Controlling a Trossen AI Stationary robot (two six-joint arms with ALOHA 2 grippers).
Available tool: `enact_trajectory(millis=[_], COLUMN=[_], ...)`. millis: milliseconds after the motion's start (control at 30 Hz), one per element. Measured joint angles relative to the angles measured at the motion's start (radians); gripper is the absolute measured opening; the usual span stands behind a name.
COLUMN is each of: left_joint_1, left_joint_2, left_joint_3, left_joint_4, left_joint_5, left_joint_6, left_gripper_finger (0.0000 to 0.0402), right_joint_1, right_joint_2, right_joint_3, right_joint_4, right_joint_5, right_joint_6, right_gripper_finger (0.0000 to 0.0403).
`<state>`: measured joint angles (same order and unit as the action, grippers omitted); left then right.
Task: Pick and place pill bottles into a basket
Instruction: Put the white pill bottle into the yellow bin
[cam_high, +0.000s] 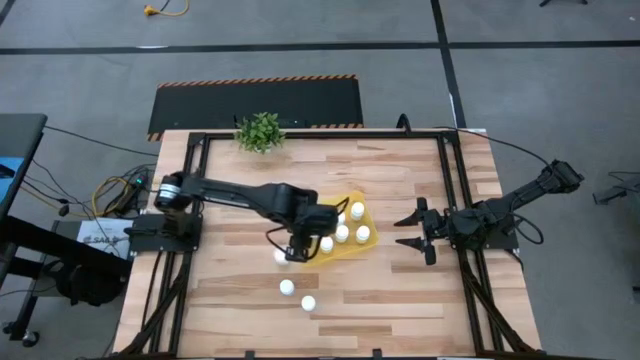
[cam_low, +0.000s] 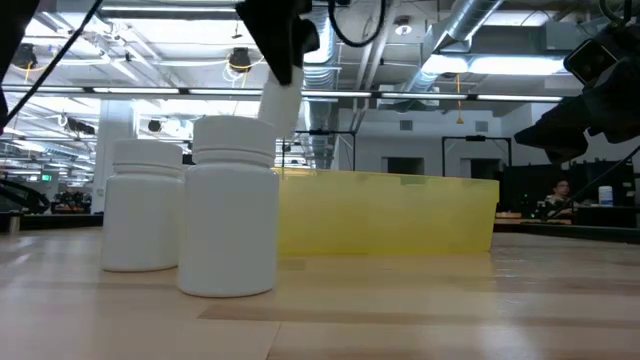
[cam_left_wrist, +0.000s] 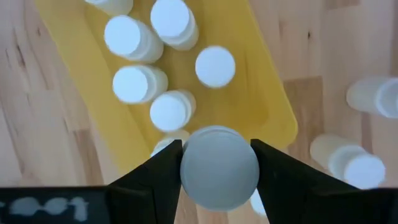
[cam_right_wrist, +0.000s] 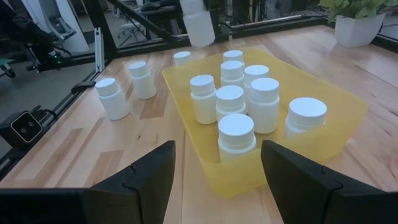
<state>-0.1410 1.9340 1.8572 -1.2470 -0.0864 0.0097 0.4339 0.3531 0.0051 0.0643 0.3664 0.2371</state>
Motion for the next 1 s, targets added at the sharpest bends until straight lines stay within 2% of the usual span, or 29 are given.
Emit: enact_trajectory(millis=[400, 633, 1000], left_joint_1=[0.020, 0.018, 0.017], left_joint_2=[0.085, 0.082, 0.080], left_joint_3=[-0.005, -0.104, -0.183], left_joint_4=[0.074, 0.160, 0.241], left_joint_5=[0.027, 0.072, 0.113], left_joint_6=[-0.017, -0.082, -0.102], left_gripper_finger=[0.0169, 0.0169, 0.0169], right_joint_1=[0.000, 0.000, 0.000], right_joint_2=[0.000, 0.000, 0.000], right_joint_3=[0.000, 0.000, 0.000], right_joint_4=[0.000, 0.000, 0.000], right_joint_5=[0.000, 0.000, 0.000], right_joint_6=[0.000, 0.000, 0.000], right_gripper_finger=[0.0230, 0.0230, 0.0230])
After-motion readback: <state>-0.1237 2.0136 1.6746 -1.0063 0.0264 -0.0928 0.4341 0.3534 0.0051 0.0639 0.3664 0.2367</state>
